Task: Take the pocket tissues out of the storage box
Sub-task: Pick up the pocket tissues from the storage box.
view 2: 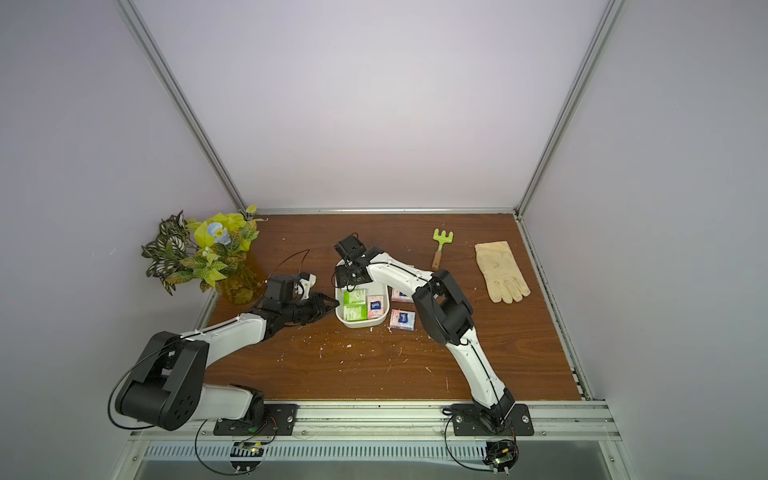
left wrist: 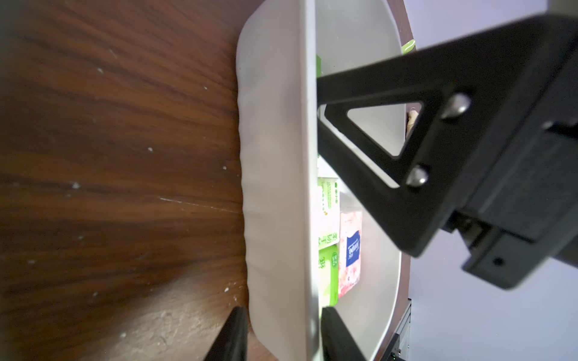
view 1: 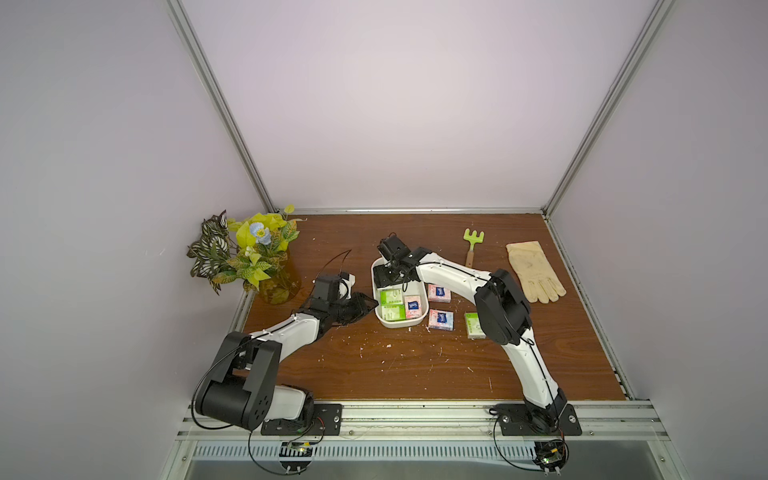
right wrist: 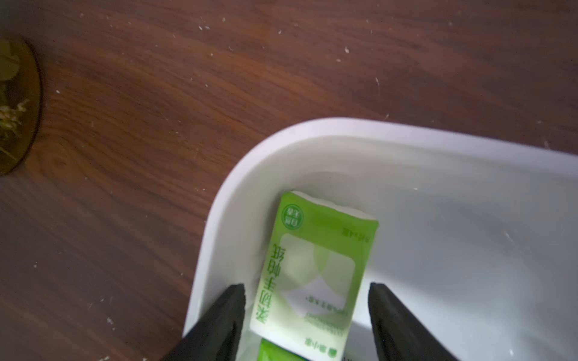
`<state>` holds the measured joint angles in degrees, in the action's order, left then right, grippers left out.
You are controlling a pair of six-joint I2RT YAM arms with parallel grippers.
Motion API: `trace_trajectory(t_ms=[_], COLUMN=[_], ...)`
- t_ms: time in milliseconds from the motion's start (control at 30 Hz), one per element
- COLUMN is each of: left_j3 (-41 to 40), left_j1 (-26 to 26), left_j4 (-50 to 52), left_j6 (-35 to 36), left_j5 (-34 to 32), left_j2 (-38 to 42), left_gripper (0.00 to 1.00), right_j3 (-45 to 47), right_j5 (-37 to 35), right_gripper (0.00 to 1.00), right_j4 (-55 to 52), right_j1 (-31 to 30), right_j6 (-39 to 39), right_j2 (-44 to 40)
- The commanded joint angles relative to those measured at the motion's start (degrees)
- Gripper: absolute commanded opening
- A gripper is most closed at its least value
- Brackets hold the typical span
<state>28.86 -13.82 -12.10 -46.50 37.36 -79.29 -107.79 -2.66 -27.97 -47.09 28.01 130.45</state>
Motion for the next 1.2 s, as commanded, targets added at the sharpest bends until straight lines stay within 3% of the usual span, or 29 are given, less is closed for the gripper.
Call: trace_trajectory(t_ms=[0, 333, 767, 1167], left_j3=[0.04, -0.03, 0.17, 0.22], left_j1=[-0.48, -0.45, -0.44, -0.43], left_j4=[-1.09, -1.09, -0.56, -0.02], left_j6=[0.44, 1.06, 1.15, 1.25], left_j5=[0.73, 0.62, 0.08, -0.18], left_j2=[-0.51, -1.66, -1.36, -0.79], left_gripper=[0.33, 0.29, 0.29, 0.30], right_j3=[-2.63, -7.74, -10.21, -14.27], right_j5=[-0.15, -1.67, -12.22, -9.45], right_gripper=[0.69, 0.70, 0.73, 0.77], right_j4=[-1.94, -5.27, -13.98, -15.25], right_j1=[-0.17, -0.71, -0.45, -0.72], right_j6=[-0.67, -1.93, -4.53, -6.06], right_j2=[0.27, 4.28, 4.73, 7.95])
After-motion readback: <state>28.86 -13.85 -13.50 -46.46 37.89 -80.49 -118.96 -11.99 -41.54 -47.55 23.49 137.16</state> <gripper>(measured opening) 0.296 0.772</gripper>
